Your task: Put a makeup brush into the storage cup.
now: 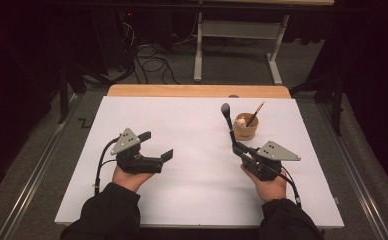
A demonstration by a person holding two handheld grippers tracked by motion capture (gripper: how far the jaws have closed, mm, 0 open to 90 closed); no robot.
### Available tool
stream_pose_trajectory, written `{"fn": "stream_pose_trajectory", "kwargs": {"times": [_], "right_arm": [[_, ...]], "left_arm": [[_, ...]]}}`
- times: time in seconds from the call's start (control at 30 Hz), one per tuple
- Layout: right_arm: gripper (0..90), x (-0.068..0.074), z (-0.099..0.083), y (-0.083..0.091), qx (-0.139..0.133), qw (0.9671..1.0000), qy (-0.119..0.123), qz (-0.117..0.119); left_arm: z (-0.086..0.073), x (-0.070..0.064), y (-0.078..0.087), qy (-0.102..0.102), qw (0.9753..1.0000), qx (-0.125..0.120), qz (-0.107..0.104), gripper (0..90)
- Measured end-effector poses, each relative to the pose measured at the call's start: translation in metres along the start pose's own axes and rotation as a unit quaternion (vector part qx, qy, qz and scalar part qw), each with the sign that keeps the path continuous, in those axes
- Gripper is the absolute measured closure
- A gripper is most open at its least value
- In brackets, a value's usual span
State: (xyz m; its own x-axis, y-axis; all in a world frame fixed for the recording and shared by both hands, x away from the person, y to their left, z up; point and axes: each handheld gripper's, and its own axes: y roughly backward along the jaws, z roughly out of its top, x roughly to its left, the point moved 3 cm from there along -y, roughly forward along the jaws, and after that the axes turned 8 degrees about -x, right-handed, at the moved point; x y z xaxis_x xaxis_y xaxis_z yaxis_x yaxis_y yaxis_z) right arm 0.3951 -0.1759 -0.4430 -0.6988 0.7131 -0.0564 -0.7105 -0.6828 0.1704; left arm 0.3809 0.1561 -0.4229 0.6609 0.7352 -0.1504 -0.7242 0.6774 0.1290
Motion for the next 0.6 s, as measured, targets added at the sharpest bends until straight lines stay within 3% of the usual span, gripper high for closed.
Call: {"fn": "stream_pose_trajectory", "kwargs": {"times": [0.17,0.6], "right_arm": [[81.4,0.007,0.002,-0.006,-0.005,1.0,-0.002,0.008],[81.4,0.022,-0.005,-0.016,-0.003,0.9997,0.02,0.016]], "left_arm": [[0.001,-0.009,-0.012,-0.008,0.9999,0.004,-0.01,0.9],[-0.009,-0.021,-0.028,0.005,0.9998,-0.007,-0.02,0.3]]}}
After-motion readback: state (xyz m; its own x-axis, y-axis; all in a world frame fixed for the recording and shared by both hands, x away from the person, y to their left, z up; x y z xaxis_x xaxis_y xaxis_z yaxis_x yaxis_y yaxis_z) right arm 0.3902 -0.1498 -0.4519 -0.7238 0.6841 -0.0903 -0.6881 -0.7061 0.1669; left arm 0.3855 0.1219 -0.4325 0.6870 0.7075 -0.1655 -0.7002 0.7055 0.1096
